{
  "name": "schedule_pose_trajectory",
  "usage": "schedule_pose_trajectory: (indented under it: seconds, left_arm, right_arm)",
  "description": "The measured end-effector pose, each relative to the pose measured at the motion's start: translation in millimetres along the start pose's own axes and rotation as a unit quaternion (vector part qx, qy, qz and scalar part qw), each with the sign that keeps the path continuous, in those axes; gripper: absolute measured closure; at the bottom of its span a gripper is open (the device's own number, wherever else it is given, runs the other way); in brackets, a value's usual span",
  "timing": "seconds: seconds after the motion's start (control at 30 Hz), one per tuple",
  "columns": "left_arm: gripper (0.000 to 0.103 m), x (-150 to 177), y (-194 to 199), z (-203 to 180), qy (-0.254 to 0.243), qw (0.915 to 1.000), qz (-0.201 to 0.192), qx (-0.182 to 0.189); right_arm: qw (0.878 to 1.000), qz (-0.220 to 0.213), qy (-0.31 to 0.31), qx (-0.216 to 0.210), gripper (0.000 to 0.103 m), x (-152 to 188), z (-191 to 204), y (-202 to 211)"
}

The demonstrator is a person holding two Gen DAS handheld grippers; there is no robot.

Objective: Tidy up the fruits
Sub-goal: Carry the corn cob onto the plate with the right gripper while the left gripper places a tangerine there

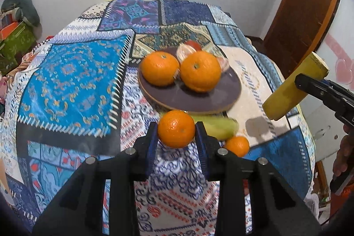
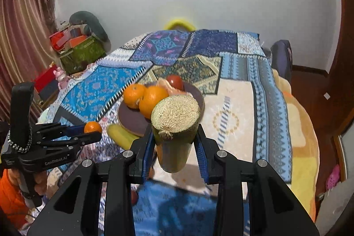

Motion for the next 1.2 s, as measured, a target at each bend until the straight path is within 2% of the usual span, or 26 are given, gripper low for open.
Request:
schedule_pose_trajectory:
  seconds: [0.23,0.47,0.77,1.0,1.2]
  left_arm:
    - [0.069,-17.3,-13.0,12.5,0.005,1.0,-0.008,-0.002]
    - [0.069,-32.3,-34.8,16.5,-0.003,1.0,-0.008,0.002]
    - [0.069,-40.3,-69.1,16.1,0.01,0.9999,0.006,0.011]
    - [0.069,-41.4,-81.0,14.8,0.005,0.9997,0.017,0.017]
    - [0.069,-40.2,-82.0,14.7,0.001,0.9997,0.02,0.014]
  right_arm:
    - [1.0,-0.012,0.007,-0.016,0.071,-17.8,16.0,-17.3]
    - [1.0,0.009,0.003,-0.023,0.071,-21.9,16.8,-49.4]
    - [0.999,0.027,-0.019,-0.018,0.071,-26.7,7.7,-83.4]
    - [0.999,0.026,-0.026,-0.024,0.071,-32.9,3.2,-94.1]
    - [0.999,0.028,-0.022,-0.008,0.067,-39.4,-2.1,-100.3]
Point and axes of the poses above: each gripper's, at about its wrist camera, not at the fingertips, and y roughly against the way its jaws point, z to its left, x to its underside, the point moved 4 cm from there along -y, roughly the way its jaws point, and after that the axes turned 14 degrees about -y, right-handed, at the moved point
